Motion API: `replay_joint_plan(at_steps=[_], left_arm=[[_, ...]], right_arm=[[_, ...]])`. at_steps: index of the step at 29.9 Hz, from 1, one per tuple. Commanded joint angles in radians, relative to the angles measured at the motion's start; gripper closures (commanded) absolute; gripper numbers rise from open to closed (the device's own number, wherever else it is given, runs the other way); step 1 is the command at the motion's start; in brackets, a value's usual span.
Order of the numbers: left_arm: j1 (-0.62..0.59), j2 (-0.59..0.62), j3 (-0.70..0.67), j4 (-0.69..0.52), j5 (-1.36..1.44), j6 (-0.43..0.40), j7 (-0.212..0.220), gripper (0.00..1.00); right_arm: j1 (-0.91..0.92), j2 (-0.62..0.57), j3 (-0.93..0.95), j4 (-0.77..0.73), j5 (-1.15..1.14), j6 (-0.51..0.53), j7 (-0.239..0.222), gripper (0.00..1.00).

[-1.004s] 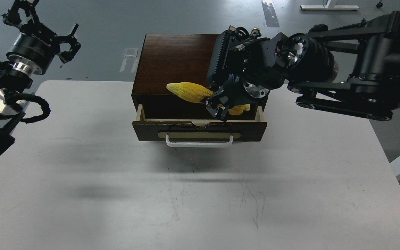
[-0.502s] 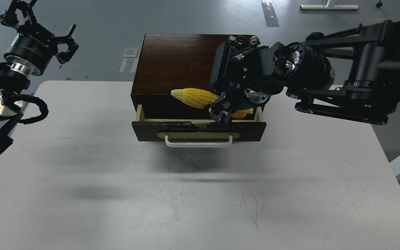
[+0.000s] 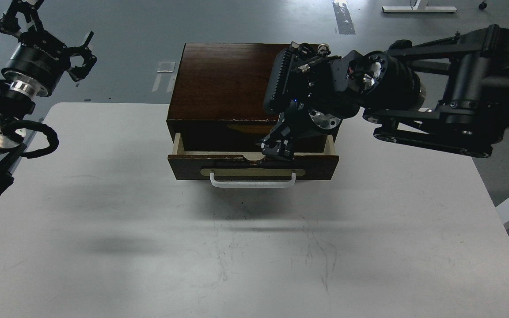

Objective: Put corn in drawer with both arms

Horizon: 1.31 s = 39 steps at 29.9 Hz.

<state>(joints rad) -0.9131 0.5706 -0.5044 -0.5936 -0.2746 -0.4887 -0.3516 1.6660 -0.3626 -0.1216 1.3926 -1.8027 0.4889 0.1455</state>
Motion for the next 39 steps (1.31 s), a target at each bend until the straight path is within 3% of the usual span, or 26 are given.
replay_joint_plan(at_steps=[1, 5, 15, 22, 28, 35, 39], left_arm=[[-0.001, 0.002, 0.001, 0.0, 0.0, 0.0, 0.0, 0.02], [-0.001, -0.001, 0.001, 0.0, 0.0, 0.0, 0.0, 0.02], [-0.001, -0.024, 0.0, 0.003, 0.0, 0.0, -0.007, 0.02], [-0.012, -0.075, 0.001, 0.003, 0.0, 0.0, 0.002, 0.02], [-0.012, -0.074, -0.005, 0.006, -0.001, 0.0, 0.002, 0.02], [-0.01, -0.081, -0.011, 0.009, -0.003, 0.0, 0.002, 0.02], [0.0, -0.087, -0.011, 0.012, -0.003, 0.0, 0.002, 0.02]], right_arm=[[-0.012, -0.018, 0.112, -0.017, 0.124, 0.0, -0.006, 0.01], [-0.026, -0.08, 0.183, -0.069, 0.476, 0.0, -0.009, 0.0], [-0.188, -0.252, 0.351, -0.28, 1.041, 0.0, -0.003, 0.0], [-0.325, -0.265, 0.482, -0.434, 1.2, 0.0, -0.003, 0.0], [-0.437, -0.259, 0.565, -0.584, 1.509, -0.042, 0.002, 0.0], [-0.554, -0.262, 0.643, -0.656, 1.962, -0.047, -0.007, 0.0], [-0.603, -0.256, 0.646, -0.691, 2.103, -0.046, -0.011, 0.0]])
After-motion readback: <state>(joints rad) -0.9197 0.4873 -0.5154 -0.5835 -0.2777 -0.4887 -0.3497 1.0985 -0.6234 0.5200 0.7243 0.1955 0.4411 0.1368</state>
